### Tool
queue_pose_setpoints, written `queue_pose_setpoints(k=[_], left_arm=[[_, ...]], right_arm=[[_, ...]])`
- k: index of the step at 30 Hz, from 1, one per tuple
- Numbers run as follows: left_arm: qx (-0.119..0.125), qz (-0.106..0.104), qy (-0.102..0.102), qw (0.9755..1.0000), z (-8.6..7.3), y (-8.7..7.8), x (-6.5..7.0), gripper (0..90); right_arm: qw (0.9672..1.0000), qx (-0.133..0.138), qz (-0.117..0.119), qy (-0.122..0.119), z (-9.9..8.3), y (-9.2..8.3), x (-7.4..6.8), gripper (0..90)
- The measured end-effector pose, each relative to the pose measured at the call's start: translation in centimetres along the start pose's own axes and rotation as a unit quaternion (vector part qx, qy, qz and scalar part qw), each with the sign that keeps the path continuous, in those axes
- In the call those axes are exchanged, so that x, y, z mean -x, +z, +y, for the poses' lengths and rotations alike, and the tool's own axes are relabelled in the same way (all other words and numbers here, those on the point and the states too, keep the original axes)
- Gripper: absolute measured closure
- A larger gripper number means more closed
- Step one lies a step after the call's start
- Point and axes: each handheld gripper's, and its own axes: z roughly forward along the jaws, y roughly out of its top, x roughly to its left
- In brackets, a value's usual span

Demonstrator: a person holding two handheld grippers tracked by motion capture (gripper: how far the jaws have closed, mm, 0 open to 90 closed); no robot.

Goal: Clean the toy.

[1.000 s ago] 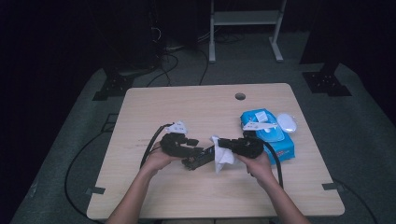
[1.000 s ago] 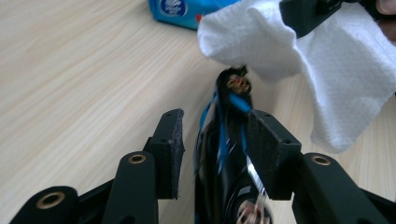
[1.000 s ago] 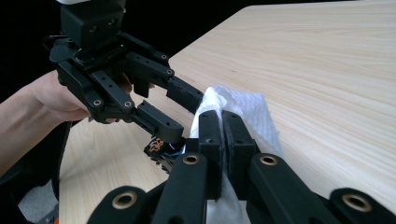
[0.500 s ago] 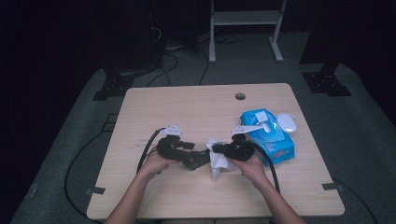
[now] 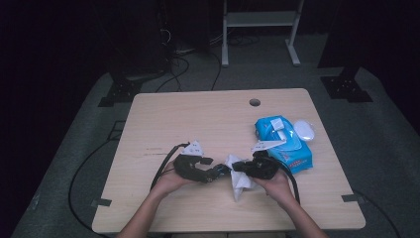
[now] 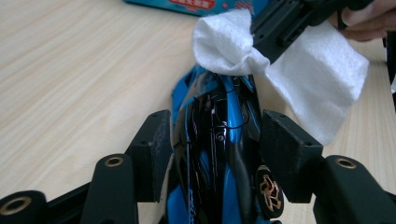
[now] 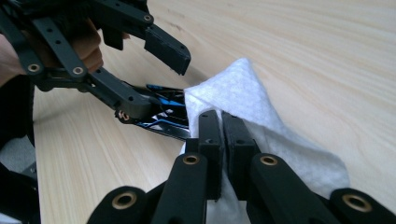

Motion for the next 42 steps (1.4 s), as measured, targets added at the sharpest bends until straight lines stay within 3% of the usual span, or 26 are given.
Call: queue_pose_setpoints(k=[7,14,18,23,30,42], left_arm=[[-0.019,0.009,0.03,0.9993,-0.1,1.0,1.3,40.3],[-0.052,0.019,0.056,0.9969,-0.4,2.5,2.5,36.7],[-0.05,0.029,0.065,0.9962,-0.3,2.8,2.8,35.8],[-0.052,0.024,0.066,0.9962,0.0,3.2,2.9,28.7],[-0.073,0.04,0.063,0.9945,-0.4,4.2,2.9,19.8],[-0.087,0.022,0.037,0.9953,-0.6,5.3,2.0,19.0]], right_arm=[[0.9999,-0.013,-0.008,-0.002,-1.2,-0.3,0.0,86.8],[0.9995,-0.027,-0.014,0.003,-2.5,-0.8,0.1,86.7],[0.9994,-0.029,-0.016,0.007,-3.0,-1.7,0.3,86.7],[0.9996,-0.021,-0.015,0.007,-3.5,-3.1,0.4,86.7],[0.9996,-0.017,-0.017,0.017,-4.4,-4.0,1.0,86.7],[0.9996,-0.008,-0.017,0.02,-4.4,-4.1,1.3,86.6]])
